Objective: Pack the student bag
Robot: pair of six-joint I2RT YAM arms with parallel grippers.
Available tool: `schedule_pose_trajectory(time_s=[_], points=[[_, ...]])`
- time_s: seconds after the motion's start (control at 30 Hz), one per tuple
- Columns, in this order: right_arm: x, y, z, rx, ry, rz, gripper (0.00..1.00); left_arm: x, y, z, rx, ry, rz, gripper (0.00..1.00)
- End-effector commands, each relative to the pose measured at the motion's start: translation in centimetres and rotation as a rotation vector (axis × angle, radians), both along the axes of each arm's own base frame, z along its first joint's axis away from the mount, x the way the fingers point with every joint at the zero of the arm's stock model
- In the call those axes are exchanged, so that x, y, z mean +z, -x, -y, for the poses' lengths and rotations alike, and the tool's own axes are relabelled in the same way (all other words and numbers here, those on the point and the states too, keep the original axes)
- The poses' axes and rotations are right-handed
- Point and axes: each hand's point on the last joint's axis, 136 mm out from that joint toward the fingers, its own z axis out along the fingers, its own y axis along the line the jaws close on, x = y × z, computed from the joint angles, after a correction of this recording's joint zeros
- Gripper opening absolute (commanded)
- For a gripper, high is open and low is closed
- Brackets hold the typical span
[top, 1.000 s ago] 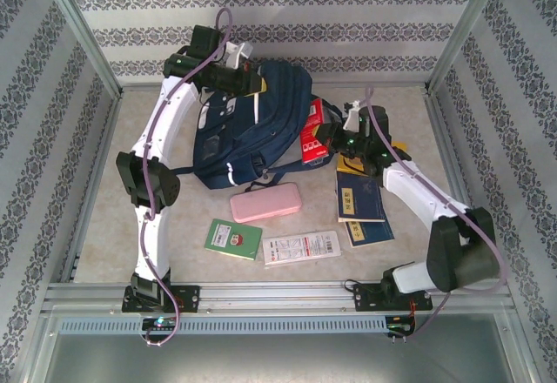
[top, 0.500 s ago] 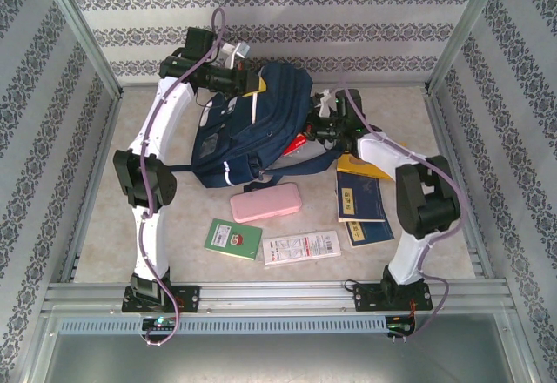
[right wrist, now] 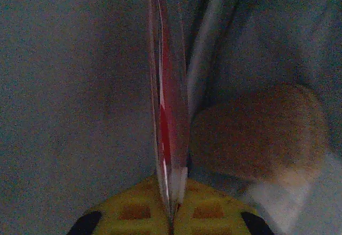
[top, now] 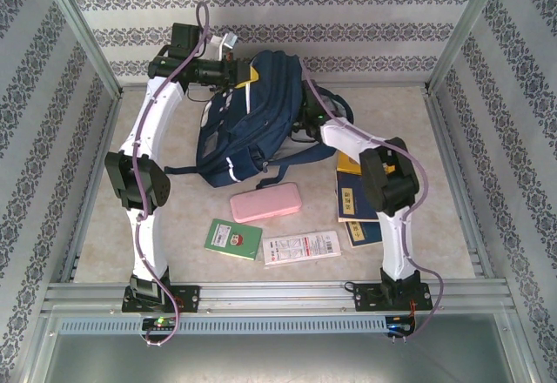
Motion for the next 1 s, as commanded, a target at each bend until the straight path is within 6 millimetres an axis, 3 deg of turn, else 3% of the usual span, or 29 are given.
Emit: schedule_pose_trajectory(time_s=[0.0,0.07,0.2,0.37,0.5,0.67,0.97], points=[[-1.5,0.8,-3.5,0.028,0.036,-0.019,0.16,6.9,1.7,-0.4,-0.067,0.087,0.224,0.00],[-1.2,1.0,-4.7,0.036,0.055,0.006,0.45,6.4,1.1,-0.9,-0.048,0.084,0.208,0.00],[-0.1,0.5,-3.9,-0.013,0.103,0.073,0.70,5.9,0.2,-2.2,-0.010,0.083,0.189,0.00],[1.3,0.1,-1.3,-0.064,0.112,0.111,0.81,5.2,-0.8,-3.6,0.038,0.071,0.165,0.00],[2.3,0.4,0.6,-0.085,0.129,0.143,0.84,4.4,-1.3,-4.3,0.075,0.050,0.138,0.00],[5.2,1.8,3.1,-0.112,0.140,0.256,0.89,2.6,-1.8,-5.4,0.126,-0.005,0.096,0.00],[9.3,4.1,11.2,-0.340,0.274,0.421,0.89,-0.5,-2.7,-7.0,0.226,-0.099,0.019,0.00]])
